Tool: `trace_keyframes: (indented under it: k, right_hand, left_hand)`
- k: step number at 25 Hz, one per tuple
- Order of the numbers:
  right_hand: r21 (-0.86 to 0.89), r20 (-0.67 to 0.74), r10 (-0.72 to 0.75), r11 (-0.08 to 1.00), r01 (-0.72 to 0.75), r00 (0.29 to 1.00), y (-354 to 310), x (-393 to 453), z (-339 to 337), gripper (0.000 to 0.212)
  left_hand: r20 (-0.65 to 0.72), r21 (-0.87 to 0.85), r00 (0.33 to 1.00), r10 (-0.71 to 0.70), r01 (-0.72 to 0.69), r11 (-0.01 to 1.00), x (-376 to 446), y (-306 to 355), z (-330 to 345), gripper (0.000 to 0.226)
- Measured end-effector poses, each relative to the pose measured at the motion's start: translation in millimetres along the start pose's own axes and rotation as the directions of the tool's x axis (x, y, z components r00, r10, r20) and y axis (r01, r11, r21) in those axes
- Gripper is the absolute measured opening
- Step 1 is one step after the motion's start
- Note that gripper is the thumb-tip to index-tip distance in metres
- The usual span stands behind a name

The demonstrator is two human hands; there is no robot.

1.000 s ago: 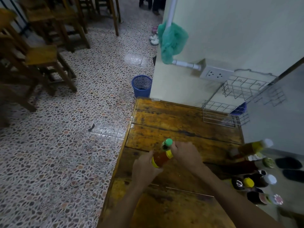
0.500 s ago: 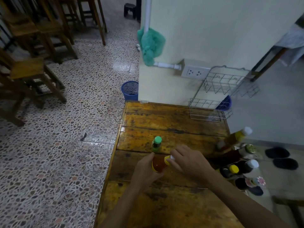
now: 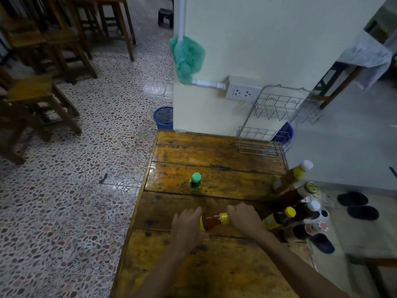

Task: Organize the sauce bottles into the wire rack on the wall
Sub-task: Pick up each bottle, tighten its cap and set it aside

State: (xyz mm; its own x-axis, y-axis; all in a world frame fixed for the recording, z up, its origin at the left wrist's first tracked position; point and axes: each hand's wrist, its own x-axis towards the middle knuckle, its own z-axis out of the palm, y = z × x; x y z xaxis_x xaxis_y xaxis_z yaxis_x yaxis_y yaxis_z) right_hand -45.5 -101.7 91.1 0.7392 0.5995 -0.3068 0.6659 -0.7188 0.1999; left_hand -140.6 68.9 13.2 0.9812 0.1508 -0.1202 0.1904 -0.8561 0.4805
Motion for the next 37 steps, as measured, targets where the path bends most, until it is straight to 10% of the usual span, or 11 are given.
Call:
trace_keyframes:
  k: [2,6,10,17,21,28,37]
  right_hand:
    - [0.034,0.076,-0.012,0.999,0.009,0.997,-6.1,-0.5,5.8,0.032]
    - [0.231,-0.247,0.016,0.972,0.043,0.969,-9.6,-15.9,-2.4,0.054]
    - [0.058,-0.516,-0.146,0.977,0.204,0.844,8.7,-16.6,-1.0,0.040]
    - [0.412,-0.208,0.231,0.902,-0.130,0.950,-3.2,-16.6,5.5,0.041]
    - [0.254,0.246,-0.006,0.965,-0.059,0.969,5.3,-20.5,13.6,0.026]
    - [0.563,-0.026,0.349,0.779,-0.275,0.937,31.7,-50.2,11.4,0.038]
    - [0.456,-0.082,0.361,0.842,-0.287,0.929,84.1,-75.5,20.0,0.037]
  left_hand:
    - [0.028,0.035,0.999,-0.022,0.021,0.999,-7.6,-3.0,3.8,0.064]
    - [0.121,-0.196,0.991,-0.055,0.078,0.978,-3.7,-11.1,-6.0,0.083]
    - [0.234,-0.283,0.972,0.019,0.049,0.958,6.4,-13.9,-23.7,0.087]
    - [0.203,-0.110,0.979,0.022,0.001,0.994,8.3,-6.3,-14.2,0.087]
    - [0.255,0.023,0.966,0.049,-0.057,0.998,7.8,-0.1,2.1,0.067]
    - [0.267,-0.319,0.961,0.069,0.021,0.948,34.1,58.2,29.0,0.073]
    - [0.294,-0.398,0.949,0.116,0.011,0.917,67.5,147.7,88.8,0.042]
